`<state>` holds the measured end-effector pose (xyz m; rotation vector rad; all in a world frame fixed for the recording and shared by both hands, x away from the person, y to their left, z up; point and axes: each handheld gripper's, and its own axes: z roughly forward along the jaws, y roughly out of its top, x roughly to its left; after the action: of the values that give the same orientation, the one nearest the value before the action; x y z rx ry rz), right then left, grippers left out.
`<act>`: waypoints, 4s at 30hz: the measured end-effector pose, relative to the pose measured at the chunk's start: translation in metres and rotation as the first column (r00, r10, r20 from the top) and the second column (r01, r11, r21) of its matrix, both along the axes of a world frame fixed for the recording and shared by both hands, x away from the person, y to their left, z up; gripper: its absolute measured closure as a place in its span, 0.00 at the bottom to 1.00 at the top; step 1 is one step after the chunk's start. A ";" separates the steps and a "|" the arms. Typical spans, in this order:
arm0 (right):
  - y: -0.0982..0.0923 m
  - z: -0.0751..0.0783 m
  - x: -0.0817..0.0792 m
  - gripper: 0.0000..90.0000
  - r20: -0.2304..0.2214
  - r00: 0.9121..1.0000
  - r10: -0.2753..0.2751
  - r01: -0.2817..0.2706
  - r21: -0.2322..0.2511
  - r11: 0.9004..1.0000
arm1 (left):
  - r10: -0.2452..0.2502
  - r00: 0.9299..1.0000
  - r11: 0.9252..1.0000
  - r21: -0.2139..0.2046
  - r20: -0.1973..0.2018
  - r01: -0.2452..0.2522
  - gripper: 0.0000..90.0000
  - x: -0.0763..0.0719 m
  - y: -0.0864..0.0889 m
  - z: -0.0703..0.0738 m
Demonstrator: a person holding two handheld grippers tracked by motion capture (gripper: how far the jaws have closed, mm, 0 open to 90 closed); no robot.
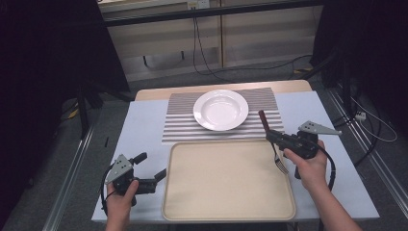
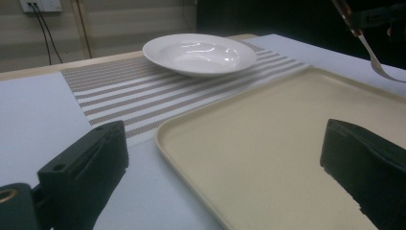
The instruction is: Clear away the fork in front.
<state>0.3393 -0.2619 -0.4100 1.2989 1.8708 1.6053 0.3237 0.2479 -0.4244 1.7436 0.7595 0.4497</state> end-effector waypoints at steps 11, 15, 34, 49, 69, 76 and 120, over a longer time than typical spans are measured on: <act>0.031 0.001 -0.007 0.87 0.038 0.997 0.074 -0.074 -0.006 0.997 | -0.008 1.000 1.000 -0.018 0.001 0.009 0.03 0.000 -0.005 0.009; 0.038 0.002 -0.010 0.87 0.045 0.994 0.096 -0.096 0.003 0.995 | -0.013 1.000 1.000 -0.022 0.000 0.013 0.03 0.000 -0.008 0.012; 0.069 -0.003 -0.006 0.87 0.043 0.986 0.164 -0.166 0.037 0.986 | -0.052 0.998 0.998 -0.028 -0.025 0.052 0.03 0.010 -0.042 0.029; 0.085 -0.004 -0.010 0.87 0.062 0.975 0.212 -0.214 0.018 0.977 | -0.093 0.995 0.994 -0.054 -0.029 0.092 0.03 0.021 -0.068 0.039; 0.097 -0.003 -0.008 0.87 0.070 0.966 0.250 -0.251 0.002 0.968 | -0.148 0.987 0.986 -0.091 -0.057 0.143 0.05 0.035 -0.110 0.047; 0.103 -0.003 -0.008 0.87 0.073 0.962 0.264 -0.264 -0.004 0.964 | -0.160 0.984 0.982 -0.117 -0.084 0.149 0.15 0.037 -0.123 0.047; 0.089 -0.005 -0.018 0.43 0.147 0.953 0.265 -0.256 -0.081 0.963 | -0.260 0.931 0.950 -0.241 -0.256 0.199 0.87 0.045 -0.106 0.062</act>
<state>0.3214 -0.1730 -0.4147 0.8997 2.0413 1.7064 0.3689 0.1417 -0.3628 1.6877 0.7609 -0.0456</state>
